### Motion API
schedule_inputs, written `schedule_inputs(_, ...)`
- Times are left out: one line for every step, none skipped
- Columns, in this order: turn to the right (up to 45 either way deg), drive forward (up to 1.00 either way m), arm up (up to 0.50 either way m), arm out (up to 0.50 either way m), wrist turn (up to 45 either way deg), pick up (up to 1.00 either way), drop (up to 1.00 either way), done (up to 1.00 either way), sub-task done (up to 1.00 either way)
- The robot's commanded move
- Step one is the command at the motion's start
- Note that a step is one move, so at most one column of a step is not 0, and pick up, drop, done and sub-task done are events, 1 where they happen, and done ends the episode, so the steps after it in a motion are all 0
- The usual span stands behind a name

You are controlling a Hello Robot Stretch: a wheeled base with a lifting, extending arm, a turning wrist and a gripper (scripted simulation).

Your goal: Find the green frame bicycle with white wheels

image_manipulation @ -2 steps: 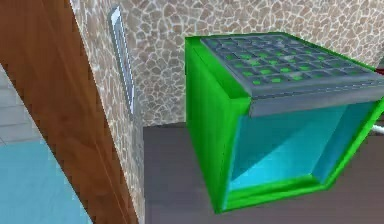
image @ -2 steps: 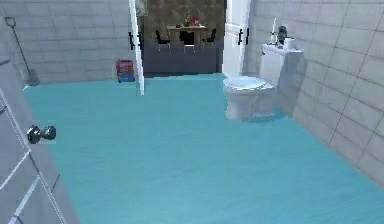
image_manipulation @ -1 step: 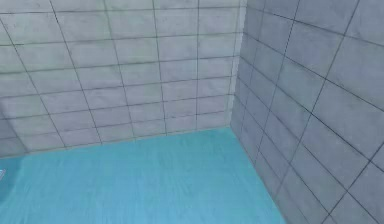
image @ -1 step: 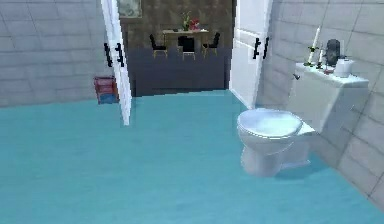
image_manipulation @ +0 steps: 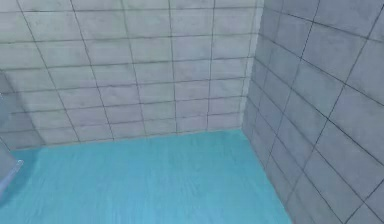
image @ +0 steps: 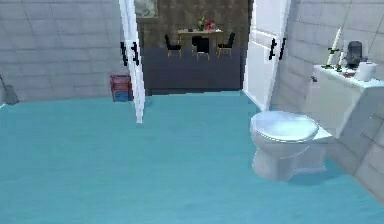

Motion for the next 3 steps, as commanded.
schedule_inputs(0.0, 1.0, 0.0, 0.0, 0.0, 0.0, 0.0, 0.0, 0.0)
schedule_inputs(0.0, 0.75, 0.0, 0.0, 0.0, 0.0, 0.0, 0.0, 0.0)
schedule_inputs(3.0, 0.0, 0.0, 0.0, 0.0, 0.0, 0.0, 0.0, 0.0)
